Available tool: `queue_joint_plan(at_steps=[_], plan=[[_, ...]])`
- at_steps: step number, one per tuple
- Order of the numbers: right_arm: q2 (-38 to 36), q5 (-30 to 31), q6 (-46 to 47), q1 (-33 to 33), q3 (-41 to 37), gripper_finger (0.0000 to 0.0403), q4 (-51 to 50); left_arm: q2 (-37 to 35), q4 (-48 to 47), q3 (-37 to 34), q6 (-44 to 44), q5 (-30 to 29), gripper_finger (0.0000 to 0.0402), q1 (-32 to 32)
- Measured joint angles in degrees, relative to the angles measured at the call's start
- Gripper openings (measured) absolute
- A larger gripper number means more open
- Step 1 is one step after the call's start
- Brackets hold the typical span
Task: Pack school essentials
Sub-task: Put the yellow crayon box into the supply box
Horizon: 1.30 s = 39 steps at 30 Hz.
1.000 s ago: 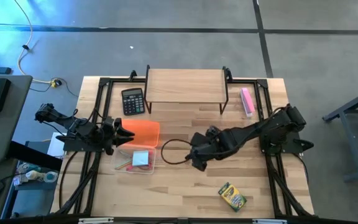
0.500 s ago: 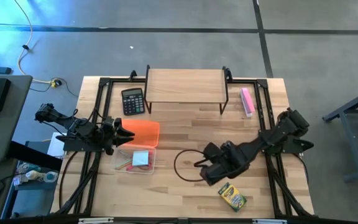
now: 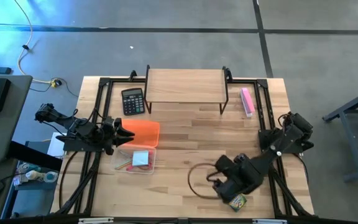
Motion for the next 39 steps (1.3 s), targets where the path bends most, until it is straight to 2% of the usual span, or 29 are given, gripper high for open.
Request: queue_joint_plan(at_steps=[8,20,32,39], plan=[[0.5,-1.0,1.8,7.1,-0.4,0.0399,-3.1,0.0,0.0,0.0,0.0,0.0,0.0117,0.0],[-0.3,-1.7,9.9,13.7,-14.0,0.0399,13.2,0.0,0.0,0.0,0.0,0.0,0.0117,0.0],[-0.4,-1.8,11.8,15.4,-24.6,0.0399,30.6,0.0,0.0,0.0,0.0,-0.2,0.0117,0.0],[-0.4,-2.2,11.1,15.4,-28.3,0.0399,35.7,0.0,0.0,0.0,0.0,-0.2,0.0117,0.0]])
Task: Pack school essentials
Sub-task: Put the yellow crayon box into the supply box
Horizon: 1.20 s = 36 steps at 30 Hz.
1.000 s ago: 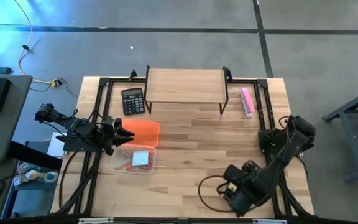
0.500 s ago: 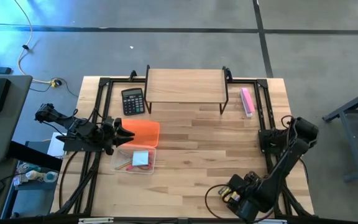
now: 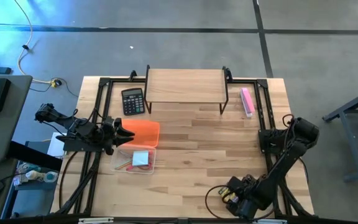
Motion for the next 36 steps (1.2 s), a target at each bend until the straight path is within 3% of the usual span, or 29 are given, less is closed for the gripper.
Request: queue_joint_plan(at_steps=[26,36], plan=[[6.9,-0.2,1.4,0.6,0.0,0.0398,3.4,0.0,0.0,0.0,0.0,0.0,0.0117,0.0],[7.0,-0.5,2.7,-0.2,0.2,0.0349,2.5,0.0,0.0,0.0,0.0,0.0,0.0117,0.0]])
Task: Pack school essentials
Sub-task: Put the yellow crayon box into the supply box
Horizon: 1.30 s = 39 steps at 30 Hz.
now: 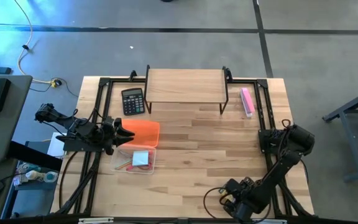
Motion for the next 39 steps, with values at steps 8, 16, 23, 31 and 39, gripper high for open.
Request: queue_joint_plan(at_steps=[8,16,23,31,39], plan=[[0.4,0.4,-2.3,-2.5,1.9,0.0332,-1.9,0.0,0.0,0.0,0.0,0.0,0.0117,0.0],[0.4,1.1,-9.6,-8.1,5.1,0.0332,-1.9,0.0,0.0,0.0,0.0,0.0,0.0117,0.0],[0.4,2.7,-18.0,-14.7,8.7,0.0332,-1.9,0.0,0.0,0.0,0.0,0.0,0.0117,0.0],[0.3,6.4,-28.8,-22.9,13.5,0.0332,0.3,0.0,0.0,0.0,0.0,0.0,0.0117,0.0],[0.2,9.7,-42.0,-30.2,17.1,0.0332,9.6,0.0,0.0,0.0,0.0,0.0,0.0117,0.0]])
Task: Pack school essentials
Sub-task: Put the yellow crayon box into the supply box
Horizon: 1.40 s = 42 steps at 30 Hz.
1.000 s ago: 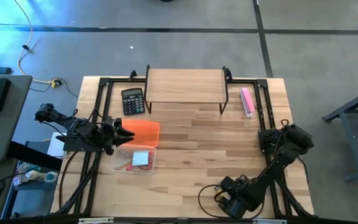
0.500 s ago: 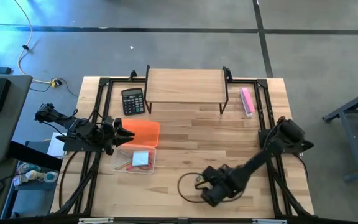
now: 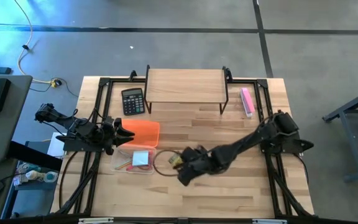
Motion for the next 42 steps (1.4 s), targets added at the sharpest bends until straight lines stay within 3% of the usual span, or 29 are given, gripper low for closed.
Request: queue_joint_plan(at_steps=[8,19,35,42], plan=[[0.0,-0.4,-15.2,-6.3,0.3,0.0332,16.5,0.0,0.0,0.0,0.0,0.0,0.0117,0.0],[2.3,-0.1,-42.3,-9.3,0.3,0.0332,39.8,0.0,0.0,0.0,0.0,0.0,0.0117,0.0],[9.6,-4.6,-45.9,-10.4,0.3,0.0332,47.9,0.0,0.1,0.0,0.0,0.0,0.0117,0.0],[13.7,-5.9,-51.7,-11.8,0.3,0.0332,53.7,0.0,0.1,0.0,0.0,0.0,0.0117,0.0]])
